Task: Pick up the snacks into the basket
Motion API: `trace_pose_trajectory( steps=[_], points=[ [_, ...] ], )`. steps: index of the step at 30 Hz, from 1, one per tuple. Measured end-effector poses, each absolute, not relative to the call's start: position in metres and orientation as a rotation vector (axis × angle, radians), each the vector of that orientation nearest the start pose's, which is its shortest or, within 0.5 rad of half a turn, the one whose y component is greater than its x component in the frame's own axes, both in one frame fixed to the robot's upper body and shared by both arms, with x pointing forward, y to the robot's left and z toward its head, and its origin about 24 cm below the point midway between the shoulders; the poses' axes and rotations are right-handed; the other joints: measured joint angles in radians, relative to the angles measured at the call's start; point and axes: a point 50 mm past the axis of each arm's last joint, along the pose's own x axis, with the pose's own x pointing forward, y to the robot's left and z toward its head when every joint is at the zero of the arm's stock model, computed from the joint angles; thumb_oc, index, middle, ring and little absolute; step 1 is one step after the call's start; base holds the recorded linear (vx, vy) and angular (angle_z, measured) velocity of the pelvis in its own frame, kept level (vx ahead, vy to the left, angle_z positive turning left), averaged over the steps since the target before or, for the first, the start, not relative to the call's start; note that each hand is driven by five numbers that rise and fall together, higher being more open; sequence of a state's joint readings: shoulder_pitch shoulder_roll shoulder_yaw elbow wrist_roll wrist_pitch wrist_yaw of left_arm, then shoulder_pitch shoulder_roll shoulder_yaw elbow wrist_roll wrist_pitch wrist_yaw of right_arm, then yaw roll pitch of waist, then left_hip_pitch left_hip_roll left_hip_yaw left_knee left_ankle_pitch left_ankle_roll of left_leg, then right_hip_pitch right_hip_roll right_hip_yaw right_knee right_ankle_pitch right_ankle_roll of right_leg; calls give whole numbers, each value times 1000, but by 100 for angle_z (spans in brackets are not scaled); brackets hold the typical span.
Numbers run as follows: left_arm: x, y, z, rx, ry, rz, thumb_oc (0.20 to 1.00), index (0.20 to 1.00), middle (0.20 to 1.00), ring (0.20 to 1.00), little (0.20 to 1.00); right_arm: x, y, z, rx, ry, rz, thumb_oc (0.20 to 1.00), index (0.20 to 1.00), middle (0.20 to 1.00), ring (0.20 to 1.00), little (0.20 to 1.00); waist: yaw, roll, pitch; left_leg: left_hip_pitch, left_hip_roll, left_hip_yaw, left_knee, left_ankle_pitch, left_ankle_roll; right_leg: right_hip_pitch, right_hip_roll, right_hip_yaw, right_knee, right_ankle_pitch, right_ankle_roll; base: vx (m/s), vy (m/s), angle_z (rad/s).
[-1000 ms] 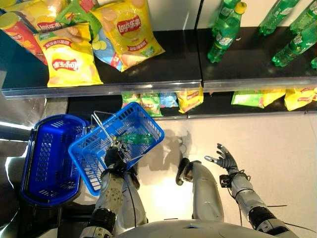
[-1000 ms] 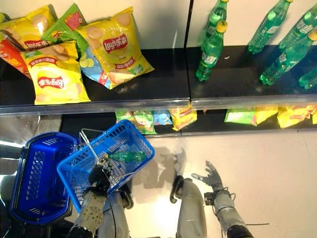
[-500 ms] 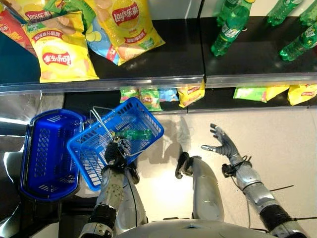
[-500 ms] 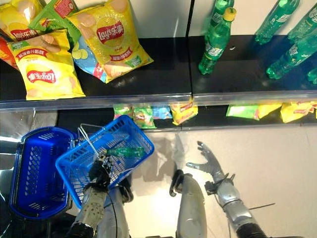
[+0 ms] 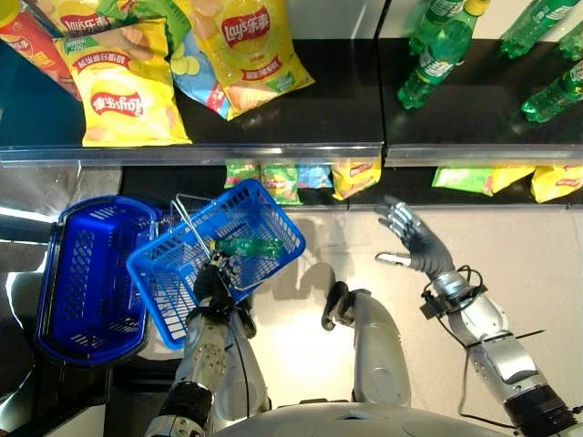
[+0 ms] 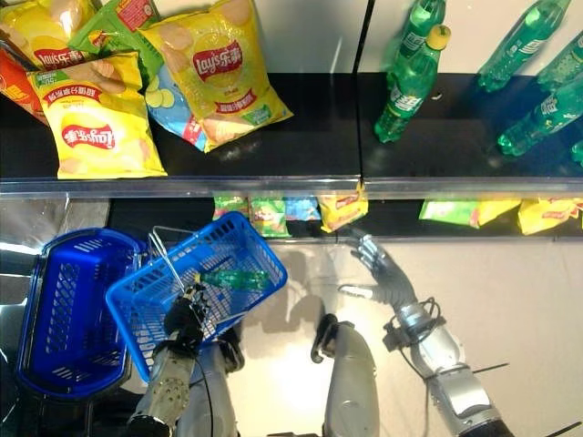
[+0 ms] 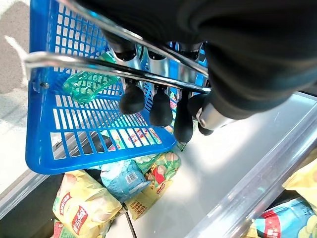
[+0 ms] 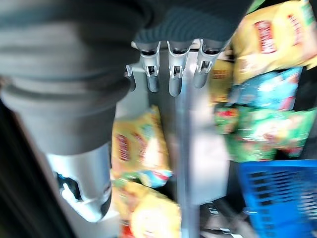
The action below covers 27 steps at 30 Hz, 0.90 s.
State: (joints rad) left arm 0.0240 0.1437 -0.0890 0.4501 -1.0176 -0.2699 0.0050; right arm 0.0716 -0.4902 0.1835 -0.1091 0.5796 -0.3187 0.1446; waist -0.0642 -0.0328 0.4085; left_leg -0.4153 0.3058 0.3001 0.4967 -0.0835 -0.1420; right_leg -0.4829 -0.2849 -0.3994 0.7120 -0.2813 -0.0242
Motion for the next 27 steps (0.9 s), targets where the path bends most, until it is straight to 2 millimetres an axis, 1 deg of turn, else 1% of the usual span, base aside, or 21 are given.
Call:
trace_pose_trajectory(
  steps=[2, 6, 7, 8, 10, 11, 13, 15, 16, 17, 18, 21, 22, 23, 24, 25, 27],
  points=[
    [222, 192, -47, -798, 206, 307, 200, 200, 200, 200, 200, 235, -189, 88, 153, -287, 303, 1000, 1000, 1000, 1000, 1000, 1, 0, 0, 3, -2, -2, -6, 0, 0, 6, -1, -2, -3, 1, 1, 22, 3, 4],
    [221, 191, -48, -794, 209, 294, 200, 200, 200, 200, 200, 245, -188, 103, 157, -352, 291, 1000, 1000, 1000, 1000, 1000, 2, 1, 0, 4, -7, -5, -16, 3, 3, 11, -3, -9, -9, 2, 3, 13, -5, 5],
    [221, 191, -48, -794, 209, 292, 200, 200, 200, 200, 200, 252, -185, 112, 153, -392, 280, 1000, 1000, 1000, 1000, 1000, 5, 1, 0, 5, -8, -5, -17, 5, 3, 12, -4, -10, -9, 2, 3, 12, -8, 5],
    [221, 191, -48, -794, 210, 290, 200, 200, 200, 200, 200, 255, -184, 117, 152, -412, 272, 1000, 1000, 1000, 1000, 1000, 7, 2, 0, 5, -9, -6, -17, 5, 3, 14, -6, -12, -9, 2, 3, 8, -12, 7],
    [222, 190, -48, -792, 210, 281, 200, 200, 200, 200, 200, 264, -182, 130, 71, -466, 232, 1000, 1000, 1000, 1000, 1000, 13, 3, 1, 5, -13, -10, -18, 7, 3, 19, -11, -19, -8, 2, 4, 6, -13, 7],
    [222, 189, -48, -792, 211, 276, 200, 200, 200, 200, 200, 267, -182, 133, 28, -478, 215, 1000, 1000, 1000, 1000, 1000, 17, 3, 1, 5, -14, -11, -17, 8, 2, 19, -13, -19, -8, 2, 5, 4, -11, 4],
    [223, 187, -47, -786, 214, 259, 200, 200, 200, 200, 200, 279, -183, 145, -101, -526, 144, 1000, 1000, 1000, 1000, 1000, 30, 4, 1, 4, -16, -13, -16, 8, 3, 21, -16, -21, -8, 3, 6, 3, -10, 4],
    [223, 186, -46, -776, 219, 252, 200, 200, 200, 200, 200, 291, -181, 154, -170, -552, 99, 1000, 1000, 1000, 1000, 1000, 33, 4, 1, 3, -17, -18, -14, 9, 3, 23, -17, -22, -8, 3, 6, 2, -21, 5],
    [223, 185, -45, -776, 219, 246, 200, 200, 200, 200, 200, 299, -178, 164, -196, -578, 82, 1000, 1000, 1000, 1000, 1000, 45, 7, 1, 3, -19, -22, -15, 10, 6, 24, -18, -24, -7, 3, 6, 0, 0, 0],
    [224, 184, -45, -773, 224, 243, 200, 200, 200, 200, 200, 304, -177, 167, -208, -585, 73, 1000, 1000, 1000, 1000, 1000, 52, 8, 1, 2, -20, -25, -16, 10, 6, 25, -18, -24, -7, 3, 6, -4, -14, 6],
    [225, 183, -44, -772, 223, 236, 200, 200, 200, 200, 200, 314, -173, 175, -221, -590, 59, 1000, 1000, 1000, 1000, 1000, 59, 10, 1, 1, -22, -28, -18, 11, 11, 26, -20, -26, -5, 3, 6, -6, -16, 7],
    [225, 181, -42, -761, 230, 211, 200, 200, 200, 200, 200, 334, -164, 189, -254, -584, 58, 1000, 1000, 1000, 1000, 1000, 84, 14, -1, -3, -27, -30, -19, 12, 14, 23, -26, -29, 1, 3, 6, -10, -16, 8],
    [224, 180, -42, -761, 232, 210, 200, 200, 200, 200, 200, 338, -161, 192, -261, -581, 62, 1000, 1000, 1000, 1000, 1000, 84, 16, -2, -7, -30, -31, -19, 12, 15, 23, -30, -33, 1, 2, 7, -16, -4, 12],
    [225, 180, -40, -758, 227, 201, 200, 200, 200, 200, 200, 347, -154, 198, -281, -574, 69, 1000, 1000, 1000, 1000, 1000, 82, 18, -2, -15, -32, -34, -18, 14, 18, 18, -33, -36, 1, 2, 7, -12, 0, 11],
    [225, 180, -39, -758, 226, 195, 200, 200, 200, 200, 200, 351, -153, 200, -290, -569, 68, 1000, 1000, 1000, 1000, 1000, 83, 18, -2, -18, -32, -34, -17, 15, 19, 16, -34, -36, 1, 2, 7, -16, 4, 8],
    [226, 179, -37, -749, 230, 182, 200, 200, 200, 200, 200, 361, -150, 204, -318, -551, 47, 1000, 1000, 1000, 1000, 1000, 91, 19, -1, -24, -31, -34, -12, 17, 19, 14, -34, -37, 2, 3, 7, -11, 5, 5],
    [228, 177, -36, -746, 233, 170, 200, 200, 200, 200, 200, 370, -147, 212, -334, -544, 16, 1000, 1000, 1000, 1000, 1000, 108, 22, 0, -25, -31, -34, -12, 19, 18, 13, -35, -37, 3, 4, 8, -4, 0, 2]
  ],
)
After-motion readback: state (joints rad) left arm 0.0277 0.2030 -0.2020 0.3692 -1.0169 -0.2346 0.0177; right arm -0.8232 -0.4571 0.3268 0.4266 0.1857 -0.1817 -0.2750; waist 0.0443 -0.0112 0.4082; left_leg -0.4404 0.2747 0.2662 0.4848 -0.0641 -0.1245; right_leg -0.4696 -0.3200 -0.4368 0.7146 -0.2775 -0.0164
